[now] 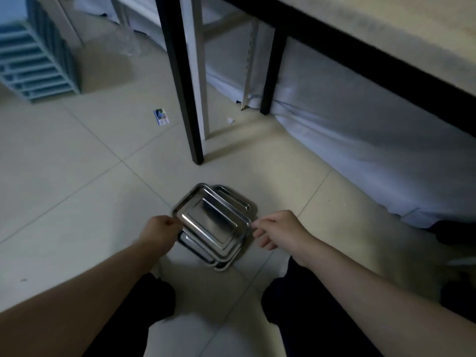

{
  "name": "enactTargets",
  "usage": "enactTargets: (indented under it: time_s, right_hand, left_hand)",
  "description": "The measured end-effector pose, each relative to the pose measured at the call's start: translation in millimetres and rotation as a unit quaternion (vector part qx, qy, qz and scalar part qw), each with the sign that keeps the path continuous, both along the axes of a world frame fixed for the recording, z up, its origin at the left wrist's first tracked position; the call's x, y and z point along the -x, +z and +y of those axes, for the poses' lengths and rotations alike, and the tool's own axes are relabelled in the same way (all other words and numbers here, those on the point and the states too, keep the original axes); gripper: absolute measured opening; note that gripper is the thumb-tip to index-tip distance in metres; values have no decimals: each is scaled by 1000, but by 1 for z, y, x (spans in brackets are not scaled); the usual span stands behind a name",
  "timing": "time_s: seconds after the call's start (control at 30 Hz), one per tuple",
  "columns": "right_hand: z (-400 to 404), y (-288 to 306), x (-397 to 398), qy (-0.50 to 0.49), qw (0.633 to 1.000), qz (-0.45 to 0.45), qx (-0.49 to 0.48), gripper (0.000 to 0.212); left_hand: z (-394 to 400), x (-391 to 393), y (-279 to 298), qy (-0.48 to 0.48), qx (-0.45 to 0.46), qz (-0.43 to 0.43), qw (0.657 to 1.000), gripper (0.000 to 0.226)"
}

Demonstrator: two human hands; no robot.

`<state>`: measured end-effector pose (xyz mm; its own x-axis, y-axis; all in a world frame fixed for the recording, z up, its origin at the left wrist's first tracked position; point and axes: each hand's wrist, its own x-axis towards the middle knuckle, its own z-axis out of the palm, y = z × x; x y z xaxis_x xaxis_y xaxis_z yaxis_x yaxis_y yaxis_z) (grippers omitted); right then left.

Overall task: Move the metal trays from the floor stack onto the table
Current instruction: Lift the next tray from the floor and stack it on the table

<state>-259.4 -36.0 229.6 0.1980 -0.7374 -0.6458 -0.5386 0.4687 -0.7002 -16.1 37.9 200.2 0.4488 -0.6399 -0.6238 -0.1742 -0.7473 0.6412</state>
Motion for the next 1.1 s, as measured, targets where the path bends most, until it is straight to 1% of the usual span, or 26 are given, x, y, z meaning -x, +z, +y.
enactTargets:
  time_s: [0.07,0.17,0.37,0.43,0.57,0.6,0.67,0.73,0.77,0.83,0.93,1.0,1.1]
  right_hand:
    - [-5,-23,-7,-27,999,8,-24,13]
    - [-16,-64,-17,-62,997,23,-48,15]
    - [-38,-150,-37,-66,992,81,-65,10]
    - [-43,-178,-43,-48,990,112,-66,20]
    - [-58,-232,-49,0,985,164,-58,44]
    - [-62,-241,-50,9,983,175,-56,45]
    - [-71,-251,-55,35,979,192,-55,37]
    - [-80,-264,-58,64,972,223,-42,20]
    - [-85,-272,-57,75,968,240,-27,25]
    - [-94,-287,-58,110,951,288,-2,45]
    - [-108,-297,-61,159,924,349,6,62]
    - [-115,-304,-63,167,921,352,-5,66]
    - [-119,-320,-63,160,934,316,-40,60]
  left_hand:
    - [1,-3,-25,17,-16,25,999,17]
    - [-1,-7,-62,44,-40,53,997,18]
    - [-3,-18,-135,56,-106,66,991,18]
    - [-5,-20,-158,66,-120,73,988,17]
    - [-14,-25,-202,93,-142,78,982,28]
    - [-16,-25,-212,103,-145,82,981,28]
    - [-22,-23,-228,120,-151,90,977,27]
    - [-29,-22,-245,146,-154,108,971,27]
    - [-33,-21,-251,159,-158,117,967,27]
    - [-40,-20,-266,199,-160,140,957,24]
    - [-51,-18,-286,236,-164,168,943,20]
    - [-57,-16,-294,245,-171,188,936,19]
    - [-63,-16,-306,269,-171,221,922,17]
